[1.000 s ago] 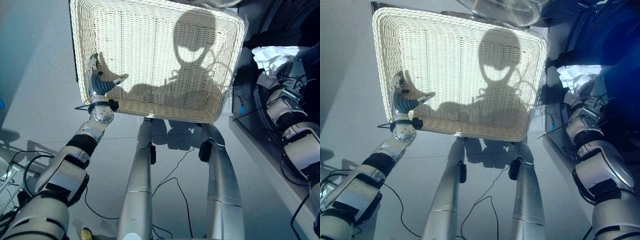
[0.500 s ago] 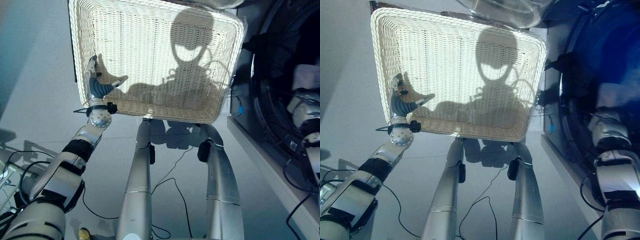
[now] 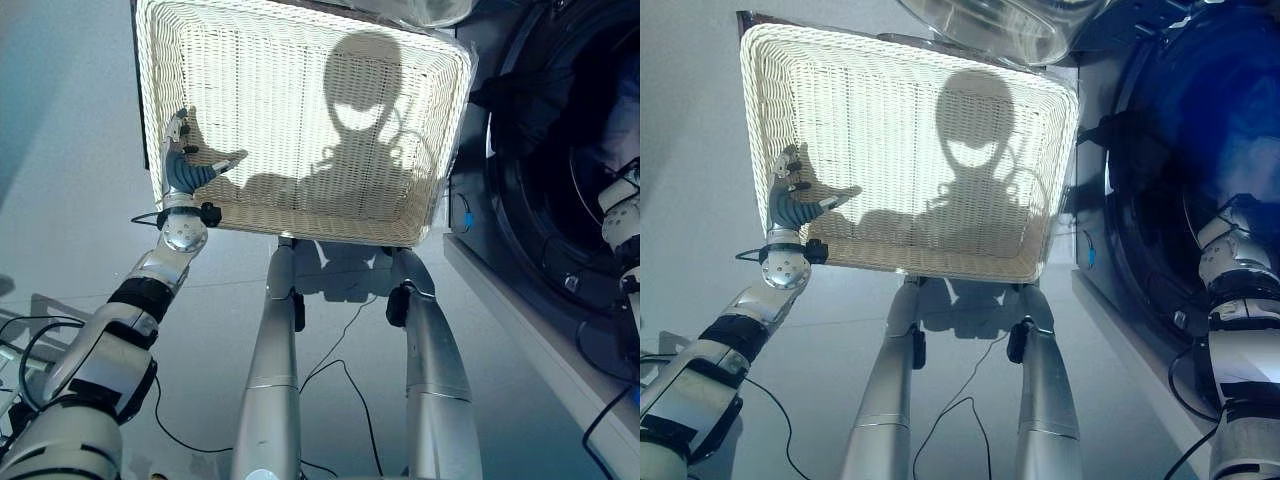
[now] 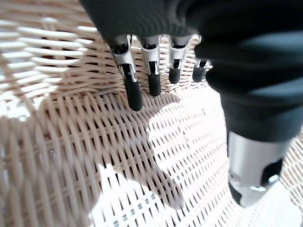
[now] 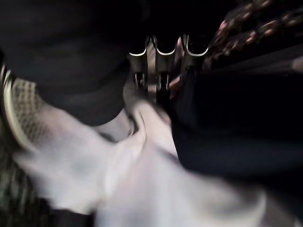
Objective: Put the clothes into the washing machine.
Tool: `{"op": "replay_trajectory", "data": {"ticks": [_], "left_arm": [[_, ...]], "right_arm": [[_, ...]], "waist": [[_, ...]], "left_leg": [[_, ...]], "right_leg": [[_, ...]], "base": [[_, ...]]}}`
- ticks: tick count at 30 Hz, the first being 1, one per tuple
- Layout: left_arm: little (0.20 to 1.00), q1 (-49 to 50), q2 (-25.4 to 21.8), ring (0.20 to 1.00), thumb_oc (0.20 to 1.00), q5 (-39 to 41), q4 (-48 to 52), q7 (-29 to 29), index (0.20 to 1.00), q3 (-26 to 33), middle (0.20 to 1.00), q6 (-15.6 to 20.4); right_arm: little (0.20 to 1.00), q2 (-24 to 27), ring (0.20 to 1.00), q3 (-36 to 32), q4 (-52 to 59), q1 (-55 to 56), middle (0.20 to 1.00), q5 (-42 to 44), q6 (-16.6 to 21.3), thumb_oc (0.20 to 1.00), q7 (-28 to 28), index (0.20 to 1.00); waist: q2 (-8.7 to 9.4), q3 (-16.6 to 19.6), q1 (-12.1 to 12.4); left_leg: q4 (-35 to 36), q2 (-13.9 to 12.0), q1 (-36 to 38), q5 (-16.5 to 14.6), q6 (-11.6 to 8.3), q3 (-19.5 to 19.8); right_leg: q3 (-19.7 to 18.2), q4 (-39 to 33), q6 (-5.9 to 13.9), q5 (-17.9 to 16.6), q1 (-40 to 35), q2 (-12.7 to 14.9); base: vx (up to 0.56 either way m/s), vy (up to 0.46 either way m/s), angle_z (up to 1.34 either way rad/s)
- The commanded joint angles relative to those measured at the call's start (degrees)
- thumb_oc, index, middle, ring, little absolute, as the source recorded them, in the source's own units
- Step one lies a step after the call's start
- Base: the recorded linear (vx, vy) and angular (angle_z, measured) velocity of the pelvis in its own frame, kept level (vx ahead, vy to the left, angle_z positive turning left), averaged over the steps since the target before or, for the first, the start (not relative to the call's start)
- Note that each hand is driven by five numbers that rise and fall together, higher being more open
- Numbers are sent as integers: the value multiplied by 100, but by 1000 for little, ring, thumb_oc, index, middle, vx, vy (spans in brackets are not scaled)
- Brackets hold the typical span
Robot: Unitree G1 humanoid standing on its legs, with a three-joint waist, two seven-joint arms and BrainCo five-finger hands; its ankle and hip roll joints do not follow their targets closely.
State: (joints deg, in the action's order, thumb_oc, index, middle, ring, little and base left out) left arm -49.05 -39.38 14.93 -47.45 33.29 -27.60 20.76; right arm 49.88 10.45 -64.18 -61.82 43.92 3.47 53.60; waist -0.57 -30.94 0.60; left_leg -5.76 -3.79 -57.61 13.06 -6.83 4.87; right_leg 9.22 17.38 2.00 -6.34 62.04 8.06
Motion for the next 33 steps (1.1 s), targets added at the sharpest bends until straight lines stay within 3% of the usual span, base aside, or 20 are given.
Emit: {"op": "replay_trajectory", "data": {"ticks": [1,5,9,22,25,29,33], "left_arm": [[1000,-220,-152,1000,1000,299,-517,-38,1000,288,1000,-16],[1000,-280,-94,1000,1000,290,-486,-65,1000,238,1000,-32],[1000,-296,-50,1000,1000,317,-429,-95,1000,216,1000,-39],[1000,-1,318,1000,1000,267,-188,68,1000,335,1000,78],[1000,237,470,1000,1000,58,21,257,1000,437,1000,81],[1000,440,629,1000,1000,-212,209,400,1000,522,1000,-3],[1000,685,761,1000,1000,-437,370,497,1000,601,1000,-19]], "right_arm": [[1000,839,1000,370,-421,52,1000,-723,-587,1000,-486,1000],[1000,706,1000,695,-586,-147,1000,-1133,-908,1000,-716,1000],[1000,592,1000,865,-530,-210,1000,-1470,-922,1000,-593,1000],[1000,-58,1000,542,1148,671,1000,-3592,225,1000,1188,1000],[1000,-394,1000,453,2116,1332,1000,-4210,153,1000,1464,1000],[1000,-694,1000,408,2806,1828,1000,-4644,49,1000,992,1000],[1000,-955,1000,551,3298,2357,1000,-4793,258,1000,309,1000]], "waist": [[147,114,-70],[94,114,-19],[64,114,-9],[-30,114,-140],[-27,114,-212],[-21,114,-263],[-8,114,-300]], "left_leg": [[-245,395,75,-471,379,-124],[-276,405,22,-465,392,-136],[-303,401,-26,-474,403,-159],[-357,391,-83,-551,419,-310],[-388,388,-94,-562,426,-364],[-435,387,-100,-569,438,-410],[-495,381,-93,-561,457,-457]], "right_leg": [[-148,-587,483,-514,-299,-445],[-97,-561,476,-498,-267,-416],[-78,-534,481,-485,-229,-401],[-169,-441,497,-389,-118,-400],[-217,-410,486,-370,-90,-407],[-259,-376,470,-358,-65,-407],[-281,-331,452,-362,-55,-396]], "base": [[0,0,0],[0,0,0],[0,0,0],[-1,5,0],[-8,22,0],[-7,15,-4],[-3,5,-1]]}}
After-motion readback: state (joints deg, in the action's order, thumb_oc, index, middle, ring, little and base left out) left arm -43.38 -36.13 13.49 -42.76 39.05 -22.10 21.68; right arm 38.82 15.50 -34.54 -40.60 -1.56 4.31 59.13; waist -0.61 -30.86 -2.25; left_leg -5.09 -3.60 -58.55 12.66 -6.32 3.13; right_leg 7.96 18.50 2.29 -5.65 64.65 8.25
